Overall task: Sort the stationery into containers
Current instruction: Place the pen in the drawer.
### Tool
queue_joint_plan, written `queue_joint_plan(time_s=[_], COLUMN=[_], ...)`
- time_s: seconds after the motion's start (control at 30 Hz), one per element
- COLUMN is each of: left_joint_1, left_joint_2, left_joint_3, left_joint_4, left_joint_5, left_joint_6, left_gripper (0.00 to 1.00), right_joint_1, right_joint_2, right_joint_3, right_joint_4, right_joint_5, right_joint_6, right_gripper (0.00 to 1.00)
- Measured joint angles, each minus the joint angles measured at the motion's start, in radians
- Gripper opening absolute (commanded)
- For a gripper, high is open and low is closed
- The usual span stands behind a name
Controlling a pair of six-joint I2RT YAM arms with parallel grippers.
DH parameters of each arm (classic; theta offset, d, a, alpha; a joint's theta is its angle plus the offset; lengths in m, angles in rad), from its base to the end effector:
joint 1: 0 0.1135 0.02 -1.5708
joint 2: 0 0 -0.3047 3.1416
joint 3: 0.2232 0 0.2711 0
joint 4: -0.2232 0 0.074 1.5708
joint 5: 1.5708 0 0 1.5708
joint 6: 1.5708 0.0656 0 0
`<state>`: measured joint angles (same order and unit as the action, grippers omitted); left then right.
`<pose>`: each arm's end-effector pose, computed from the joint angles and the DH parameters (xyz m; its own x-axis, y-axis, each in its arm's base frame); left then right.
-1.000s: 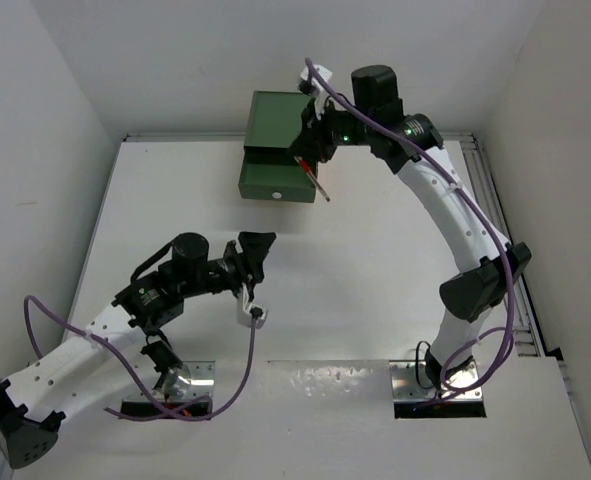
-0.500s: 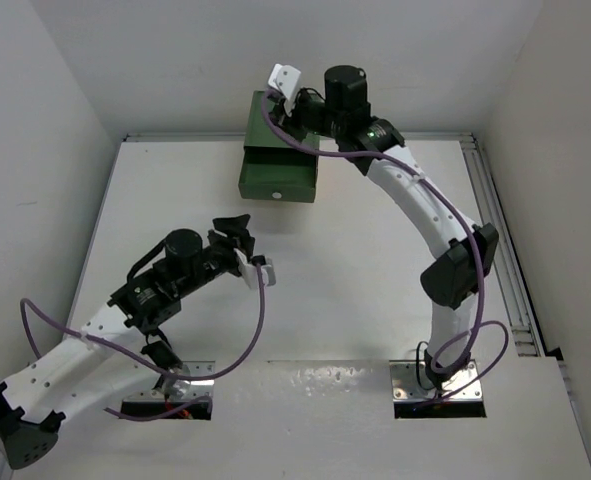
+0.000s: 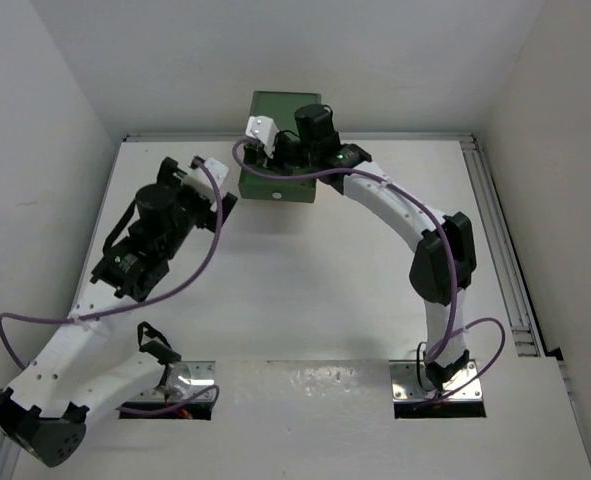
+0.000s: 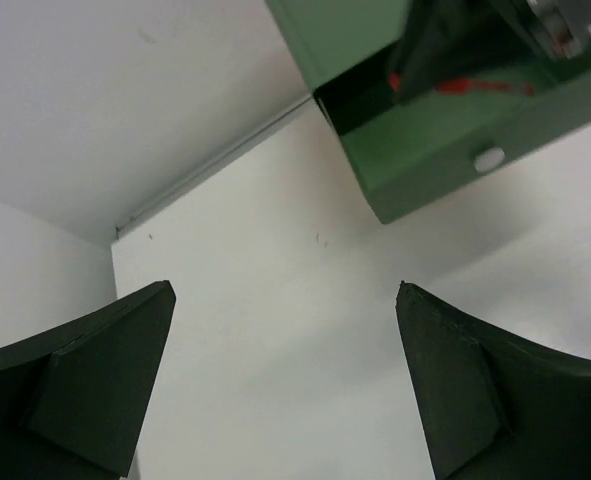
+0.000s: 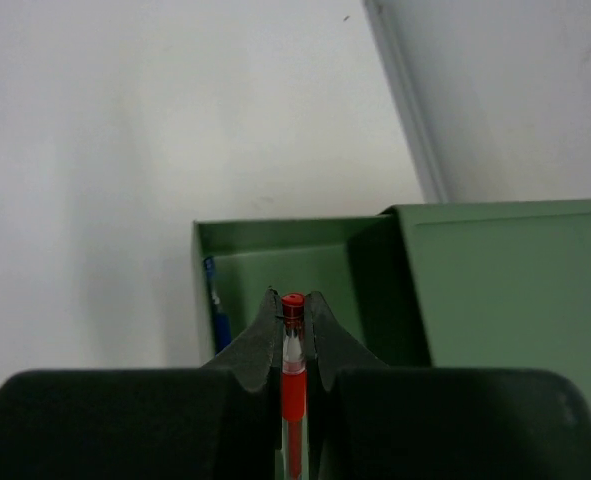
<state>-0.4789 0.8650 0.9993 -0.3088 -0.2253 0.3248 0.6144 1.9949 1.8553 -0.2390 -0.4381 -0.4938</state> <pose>0.1951 -0.0848 0.4163 -0.0650 0.3842 -0.9209 0.2898 0.8904 0.3510 0.4248 0.3337 0.3645 0.1341 -0.4306 -0.8925 -0.8864 0.3505 -0.3023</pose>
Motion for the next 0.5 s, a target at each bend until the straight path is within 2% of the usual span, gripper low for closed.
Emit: queue_joint_plan(time_s=[0.13, 0.17, 0.2, 0.27, 0.3, 0.4, 0.5], left_joint_1=[0.076, 0.092, 0.107, 0.132, 0.142, 0.167, 0.193], left_joint_2=[0.093, 0.114, 0.136, 0.171, 0.185, 0.209, 0.246], left_joint_3=[0.111, 0.129, 0.145, 0.164, 0.169, 0.175, 0.213], left_joint_4=[-0.071, -0.091, -0.111, -0.145, -0.163, -0.200, -0.243], left_joint_5=[0.015, 0.023, 0.031, 0.045, 0.051, 0.076, 0.100], left_joint_6=[-0.131, -0.155, -0.177, -0.209, -0.223, -0.253, -0.275], left_gripper=[1.00, 1.00, 1.00, 1.00, 1.00, 1.00, 1.00], right_joint_1=[0.013, 0.016, 0.018, 0.023, 0.023, 0.024, 0.024], right_joint_2=[0.016, 0.018, 0.019, 0.019, 0.019, 0.019, 0.019], right_joint_3=[-0.030, -0.033, -0.034, -0.034, -0.034, -0.034, -0.019], right_joint_4=[-0.018, -0.023, -0.028, -0.032, -0.032, -0.034, -0.034], right_joint_5=[-0.005, -0.005, -0.005, -0.002, 0.001, 0.016, 0.042], right_joint_6=[-0.037, -0.047, -0.056, -0.066, -0.071, -0.072, -0.050], right_gripper=[0.00, 0.04, 0.20, 0.40, 0.52, 0.67, 0.70])
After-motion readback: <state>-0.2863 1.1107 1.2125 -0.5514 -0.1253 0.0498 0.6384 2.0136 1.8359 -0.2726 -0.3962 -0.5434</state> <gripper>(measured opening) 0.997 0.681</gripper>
